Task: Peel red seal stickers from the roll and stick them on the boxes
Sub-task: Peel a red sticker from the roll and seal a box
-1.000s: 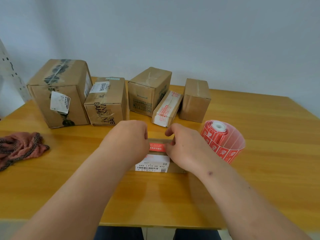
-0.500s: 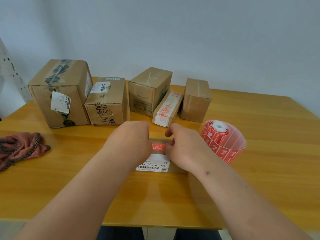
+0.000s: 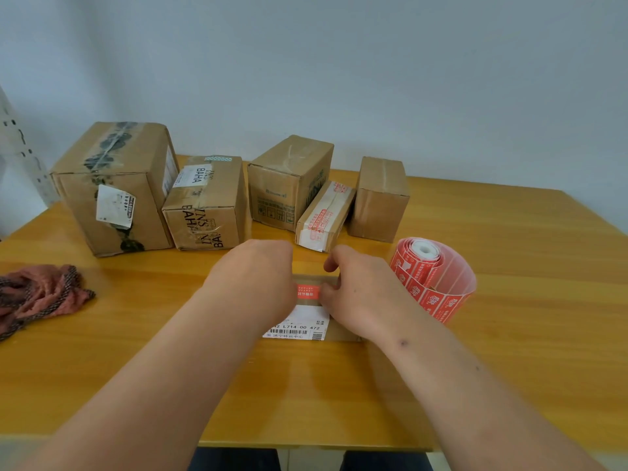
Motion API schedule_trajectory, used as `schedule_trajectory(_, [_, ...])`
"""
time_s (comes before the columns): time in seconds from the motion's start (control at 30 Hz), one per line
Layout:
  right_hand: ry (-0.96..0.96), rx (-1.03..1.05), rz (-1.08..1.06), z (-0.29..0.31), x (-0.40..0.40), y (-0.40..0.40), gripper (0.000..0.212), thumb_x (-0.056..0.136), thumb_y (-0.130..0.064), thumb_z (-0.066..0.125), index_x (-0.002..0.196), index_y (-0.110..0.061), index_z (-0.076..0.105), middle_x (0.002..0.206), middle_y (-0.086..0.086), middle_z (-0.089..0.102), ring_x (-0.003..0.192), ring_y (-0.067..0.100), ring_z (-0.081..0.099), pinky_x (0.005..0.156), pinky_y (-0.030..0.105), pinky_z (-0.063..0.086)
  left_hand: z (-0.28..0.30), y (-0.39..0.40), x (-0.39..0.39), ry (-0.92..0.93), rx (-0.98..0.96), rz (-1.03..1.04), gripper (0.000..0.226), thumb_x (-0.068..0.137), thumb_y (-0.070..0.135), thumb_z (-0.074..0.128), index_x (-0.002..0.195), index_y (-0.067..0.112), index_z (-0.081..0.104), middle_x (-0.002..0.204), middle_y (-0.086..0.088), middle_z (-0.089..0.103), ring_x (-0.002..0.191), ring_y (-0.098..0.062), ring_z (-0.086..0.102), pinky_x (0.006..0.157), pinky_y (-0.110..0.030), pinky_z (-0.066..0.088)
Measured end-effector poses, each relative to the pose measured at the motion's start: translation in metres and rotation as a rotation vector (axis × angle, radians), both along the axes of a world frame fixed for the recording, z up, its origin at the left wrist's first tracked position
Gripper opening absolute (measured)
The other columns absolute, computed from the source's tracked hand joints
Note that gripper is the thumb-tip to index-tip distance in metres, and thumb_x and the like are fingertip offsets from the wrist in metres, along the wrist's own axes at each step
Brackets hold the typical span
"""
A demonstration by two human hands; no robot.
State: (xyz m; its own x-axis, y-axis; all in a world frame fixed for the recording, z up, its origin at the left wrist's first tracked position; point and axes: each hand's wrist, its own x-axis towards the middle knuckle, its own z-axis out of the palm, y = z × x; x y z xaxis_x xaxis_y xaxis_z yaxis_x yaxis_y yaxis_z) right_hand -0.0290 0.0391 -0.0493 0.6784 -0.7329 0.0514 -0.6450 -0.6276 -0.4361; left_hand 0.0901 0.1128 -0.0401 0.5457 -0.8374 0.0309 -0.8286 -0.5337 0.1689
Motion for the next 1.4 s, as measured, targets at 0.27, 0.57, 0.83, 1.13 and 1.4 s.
schedule_trajectory(0.27, [-0.002, -0.034, 0.019, 0.000, -0.003, 0.005, 0.024, 0.091, -0.019, 0.053, 0.115, -0.023, 0.050, 0.089, -0.005, 0.051, 0.089, 0.018, 0.056, 0.072, 0.030, 0.046, 0.004, -0.004, 0.007, -0.037, 0.089, 0.025, 0.039, 0.079, 0.053, 0.069, 0.080, 0.023, 0.044, 0.076, 0.003, 0.050, 0.070, -0.014, 0.050, 0.058, -0.030, 0.043])
schedule_trajectory(0.57, [-0.048, -0.007, -0.001, -0.002, -0.004, 0.008, 0.025, 0.094, -0.026, 0.048, 0.119, -0.023, 0.049, 0.111, -0.004, 0.053, 0.094, 0.013, 0.051, 0.087, 0.035, 0.048, -0.007, 0.013, 0.035, 0.080, 0.017, 0.081, 0.008, 0.092, 0.028, 0.053, 0.085, 0.028, 0.049, 0.084, 0.006, 0.056, 0.081, -0.016, 0.055, 0.071, -0.034, 0.052])
schedule_trajectory(0.83, [-0.083, -0.001, -0.043, -0.008, -0.004, 0.009, 0.042, 0.086, -0.045, 0.061, 0.122, -0.030, 0.046, 0.112, -0.009, 0.038, 0.096, 0.015, 0.053, 0.085, 0.037, 0.051, -0.013, 0.018, 0.016, 0.187, -0.093, 0.068, 0.037, 0.081, 0.055, 0.066, 0.086, 0.028, 0.040, 0.075, 0.006, 0.059, 0.069, -0.012, 0.056, 0.052, -0.027, 0.042])
schedule_trajectory(1.13, [-0.099, 0.016, -0.028, -0.008, -0.007, 0.004, 0.041, 0.089, -0.010, 0.057, 0.124, -0.028, 0.046, 0.121, -0.007, 0.033, 0.099, 0.013, 0.046, 0.080, 0.024, 0.048, -0.021, 0.024, 0.032, 0.429, -0.243, 0.011, 0.019, 0.086, 0.011, 0.058, 0.092, 0.027, 0.049, 0.080, 0.003, 0.059, 0.074, -0.016, 0.057, 0.062, -0.035, 0.051])
schedule_trajectory(1.4, [-0.124, -0.024, -0.098, -0.013, 0.000, -0.009, 0.027, 0.093, -0.031, 0.057, 0.119, -0.026, 0.051, 0.111, -0.009, 0.031, 0.096, 0.009, 0.043, 0.075, 0.020, 0.037, -0.017, 0.009, 0.027, 0.215, -0.154, 0.064, 0.026, 0.087, 0.046, 0.062, 0.089, 0.028, 0.044, 0.081, 0.008, 0.056, 0.073, -0.011, 0.054, 0.054, -0.027, 0.040])
